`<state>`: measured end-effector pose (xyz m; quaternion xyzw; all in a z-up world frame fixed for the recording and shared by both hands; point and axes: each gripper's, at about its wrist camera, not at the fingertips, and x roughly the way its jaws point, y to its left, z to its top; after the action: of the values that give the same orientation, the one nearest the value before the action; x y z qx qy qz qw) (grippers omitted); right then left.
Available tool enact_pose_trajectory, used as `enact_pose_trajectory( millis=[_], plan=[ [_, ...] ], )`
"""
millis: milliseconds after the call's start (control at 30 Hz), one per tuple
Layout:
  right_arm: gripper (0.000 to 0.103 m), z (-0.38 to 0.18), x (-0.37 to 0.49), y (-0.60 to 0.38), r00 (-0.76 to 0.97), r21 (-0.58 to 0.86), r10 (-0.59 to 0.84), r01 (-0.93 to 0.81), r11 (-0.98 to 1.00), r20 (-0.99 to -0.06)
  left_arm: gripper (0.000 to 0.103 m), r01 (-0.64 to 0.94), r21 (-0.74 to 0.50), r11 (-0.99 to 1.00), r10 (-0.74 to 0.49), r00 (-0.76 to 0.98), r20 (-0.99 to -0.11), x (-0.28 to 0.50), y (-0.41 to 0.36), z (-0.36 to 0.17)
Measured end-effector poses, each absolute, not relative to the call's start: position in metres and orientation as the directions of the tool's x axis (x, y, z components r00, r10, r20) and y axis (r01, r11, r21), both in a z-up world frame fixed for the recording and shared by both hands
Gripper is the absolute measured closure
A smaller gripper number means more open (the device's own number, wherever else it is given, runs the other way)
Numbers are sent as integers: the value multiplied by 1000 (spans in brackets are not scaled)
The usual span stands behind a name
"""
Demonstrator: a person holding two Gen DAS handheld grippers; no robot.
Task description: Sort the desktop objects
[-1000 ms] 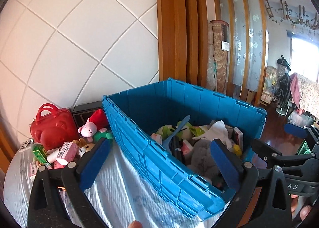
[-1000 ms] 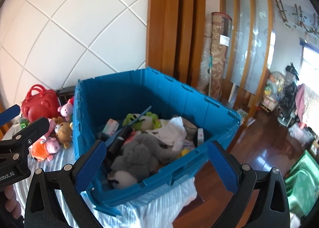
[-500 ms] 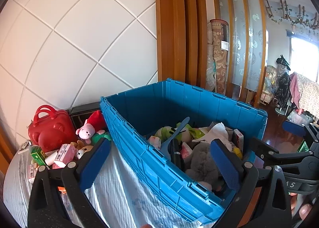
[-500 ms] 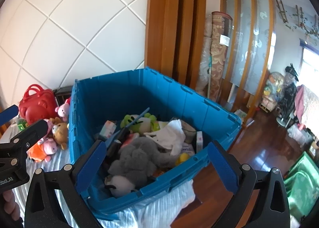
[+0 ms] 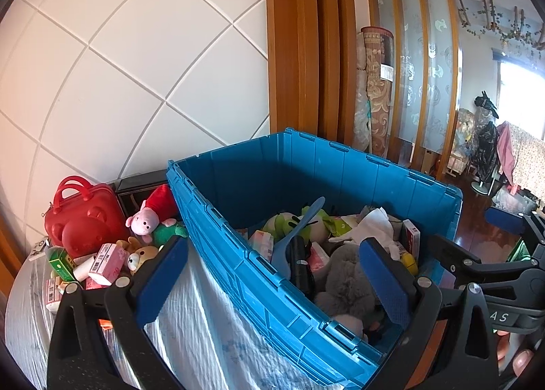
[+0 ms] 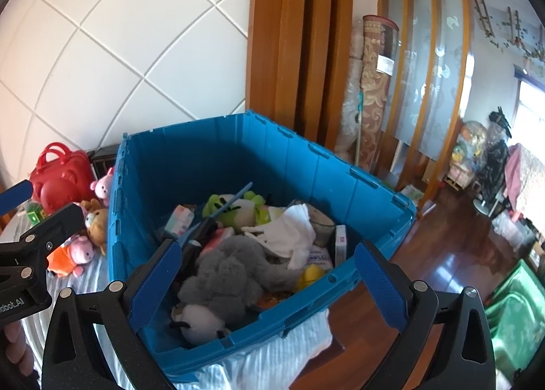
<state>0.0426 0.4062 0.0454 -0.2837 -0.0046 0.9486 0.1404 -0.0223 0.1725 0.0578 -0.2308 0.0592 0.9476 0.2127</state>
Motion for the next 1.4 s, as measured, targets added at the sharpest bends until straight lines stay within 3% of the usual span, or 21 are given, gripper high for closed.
enact_pose_trajectory(
  millis=[1400],
  plan=[
    [0,26,-10,442,-805,-103,222,-198,-975,-551,1,-372,16,-928,315,-806,-501,-70,206,41]
  ],
)
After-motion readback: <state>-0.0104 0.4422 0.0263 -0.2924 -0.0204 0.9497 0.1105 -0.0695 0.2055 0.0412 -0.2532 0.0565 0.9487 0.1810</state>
